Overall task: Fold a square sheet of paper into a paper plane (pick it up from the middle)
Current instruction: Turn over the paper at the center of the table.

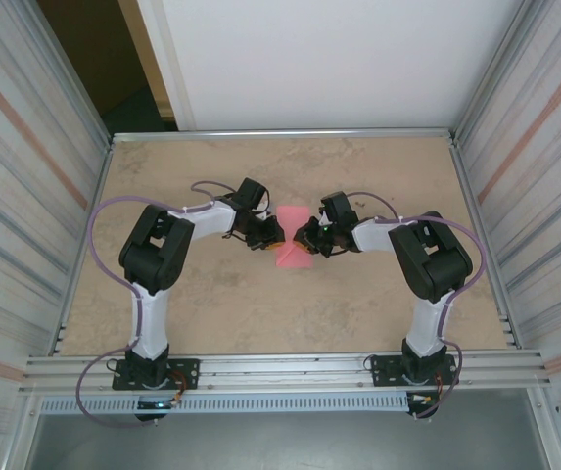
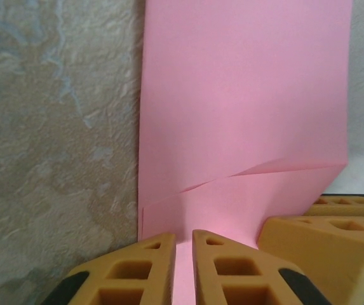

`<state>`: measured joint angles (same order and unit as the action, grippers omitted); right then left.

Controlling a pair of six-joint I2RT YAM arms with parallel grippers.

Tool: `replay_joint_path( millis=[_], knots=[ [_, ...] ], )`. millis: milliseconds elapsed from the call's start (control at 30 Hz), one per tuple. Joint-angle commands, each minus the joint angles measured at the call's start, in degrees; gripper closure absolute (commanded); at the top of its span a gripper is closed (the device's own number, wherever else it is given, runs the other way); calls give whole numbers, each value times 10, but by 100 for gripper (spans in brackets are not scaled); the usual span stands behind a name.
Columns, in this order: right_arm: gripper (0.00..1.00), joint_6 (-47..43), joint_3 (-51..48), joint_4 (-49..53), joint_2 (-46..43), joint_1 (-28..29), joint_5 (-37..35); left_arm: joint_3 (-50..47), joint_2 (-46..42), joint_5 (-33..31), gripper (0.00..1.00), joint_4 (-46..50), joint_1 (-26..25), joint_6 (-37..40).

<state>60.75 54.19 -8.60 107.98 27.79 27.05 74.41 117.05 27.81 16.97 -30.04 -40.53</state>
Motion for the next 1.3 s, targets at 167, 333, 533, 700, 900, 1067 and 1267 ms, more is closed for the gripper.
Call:
replay_joint_path(
  millis=[167,333,533,700,900,1067,1267],
  knots=[
    [89,-30,9,-20,9,6,5,-9,-62,-6,75,16,23,-16],
    [94,-50,14,-20,-14,4,-7,-64,-110,13,65,-32,55,-39],
    [95,-68,20,-48,-74,-19,19,-144,-203,83,45,-145,92,-53],
    [95,-42,26,-93,-117,-47,77,-186,-249,133,25,-254,94,-110],
    [95,6,46,-142,-149,-70,142,-199,-285,168,13,-368,92,-189],
    [94,49,64,-179,-154,-72,176,-184,-283,179,10,-382,75,-209],
    [94,99,72,-217,-159,-71,197,-182,-274,174,11,-456,46,-258]
  ],
)
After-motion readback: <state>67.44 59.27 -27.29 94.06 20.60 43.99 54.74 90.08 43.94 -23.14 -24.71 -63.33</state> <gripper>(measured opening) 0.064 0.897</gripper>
